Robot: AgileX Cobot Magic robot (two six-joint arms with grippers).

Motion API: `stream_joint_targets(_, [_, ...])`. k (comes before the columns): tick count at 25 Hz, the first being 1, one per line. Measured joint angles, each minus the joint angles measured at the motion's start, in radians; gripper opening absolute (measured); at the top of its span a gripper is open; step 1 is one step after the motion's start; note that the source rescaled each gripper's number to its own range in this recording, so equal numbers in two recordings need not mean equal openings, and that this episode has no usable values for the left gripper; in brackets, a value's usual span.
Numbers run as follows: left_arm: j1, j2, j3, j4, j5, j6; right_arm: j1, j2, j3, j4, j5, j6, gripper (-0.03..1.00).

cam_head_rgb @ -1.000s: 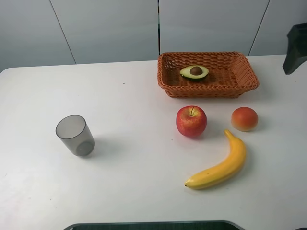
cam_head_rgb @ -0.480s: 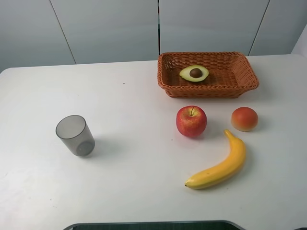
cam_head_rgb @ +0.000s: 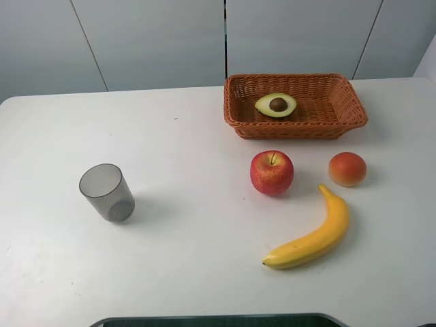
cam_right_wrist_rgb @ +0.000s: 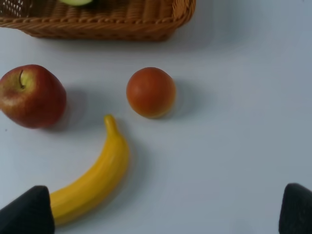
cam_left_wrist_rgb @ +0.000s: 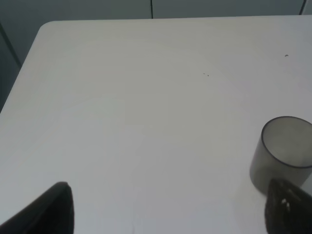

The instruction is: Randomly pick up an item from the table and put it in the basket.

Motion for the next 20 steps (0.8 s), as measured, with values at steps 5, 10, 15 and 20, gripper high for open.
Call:
stream_joint_targets(5, [0.000,0.000,0.000,0.000,0.000,0.000,0.000,-0.102,0.041,0.031,-0.012,-0.036,1.00])
stream_joint_targets(10, [0.000,0.000,0.000,0.000,0.000,0.000,0.000,-0.178,0.043,0.055,-0.012,-0.060,1.00])
stream_joint_targets(15, [0.000,0.000,0.000,0.000,0.000,0.000,0.000,-0.242,0.068,0.060,-0.017,-0.074,1.00])
stream_joint_targets(20, [0.000,0.000,0.000,0.000,0.000,0.000,0.000,-0.319,0.072,0.073,-0.019,-0.074,1.00])
